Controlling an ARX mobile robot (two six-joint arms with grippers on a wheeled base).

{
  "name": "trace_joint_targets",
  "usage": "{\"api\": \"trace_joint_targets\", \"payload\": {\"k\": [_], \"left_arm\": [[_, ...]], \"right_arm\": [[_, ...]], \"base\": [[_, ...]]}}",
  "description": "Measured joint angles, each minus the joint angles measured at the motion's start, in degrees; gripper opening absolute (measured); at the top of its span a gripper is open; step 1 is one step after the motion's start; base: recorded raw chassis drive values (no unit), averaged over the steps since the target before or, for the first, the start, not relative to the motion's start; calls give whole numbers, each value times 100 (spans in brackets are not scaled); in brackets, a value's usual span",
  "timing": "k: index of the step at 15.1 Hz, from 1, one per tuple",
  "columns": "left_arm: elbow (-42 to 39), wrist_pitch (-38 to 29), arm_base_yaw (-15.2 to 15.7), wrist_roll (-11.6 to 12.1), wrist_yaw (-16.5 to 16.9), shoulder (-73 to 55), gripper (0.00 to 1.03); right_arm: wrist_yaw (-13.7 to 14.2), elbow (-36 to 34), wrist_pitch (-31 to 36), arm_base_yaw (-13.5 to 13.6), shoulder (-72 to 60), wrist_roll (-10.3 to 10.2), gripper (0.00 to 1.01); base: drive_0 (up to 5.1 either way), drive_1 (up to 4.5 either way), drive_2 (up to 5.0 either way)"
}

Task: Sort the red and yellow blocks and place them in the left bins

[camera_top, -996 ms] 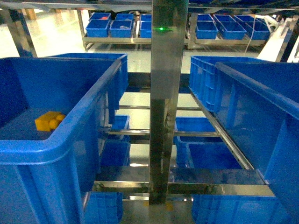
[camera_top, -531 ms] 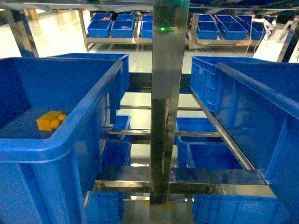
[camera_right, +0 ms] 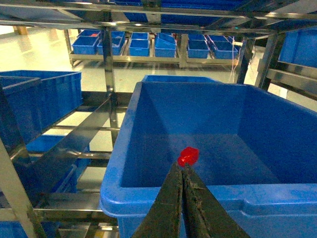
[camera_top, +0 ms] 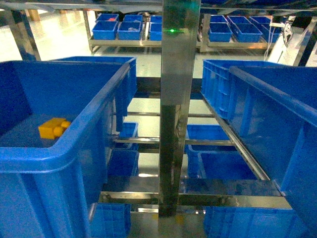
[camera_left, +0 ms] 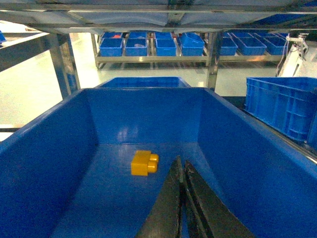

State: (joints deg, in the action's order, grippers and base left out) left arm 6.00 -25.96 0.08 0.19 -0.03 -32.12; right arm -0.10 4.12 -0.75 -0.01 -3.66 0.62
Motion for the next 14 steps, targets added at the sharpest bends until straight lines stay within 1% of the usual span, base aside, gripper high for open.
{"api": "trace_joint_targets", "payload": {"k": [5, 7, 8, 13, 14], "left_arm": [[-203, 254, 0, 0, 0, 420, 2], [-529, 715, 0, 0, 2, 1252, 2], [-529, 1049, 0, 0, 0, 1690, 2], [-529, 1582, 0, 0, 0, 2197, 2], [-529, 1604, 0, -9, 0, 2234, 7]], "right_arm": [[-2, -94, 31, 0, 85, 0, 2], [11, -328, 39, 0, 330, -4, 2], [11, -328, 46, 0, 330, -4, 2], [11, -328, 46, 0, 330, -2, 2], [9, -328, 46, 0, 330, -2, 5]], "base": [[0, 0, 0], [0, 0, 0], [0, 0, 0], [0, 0, 0], [0, 0, 0]]}}
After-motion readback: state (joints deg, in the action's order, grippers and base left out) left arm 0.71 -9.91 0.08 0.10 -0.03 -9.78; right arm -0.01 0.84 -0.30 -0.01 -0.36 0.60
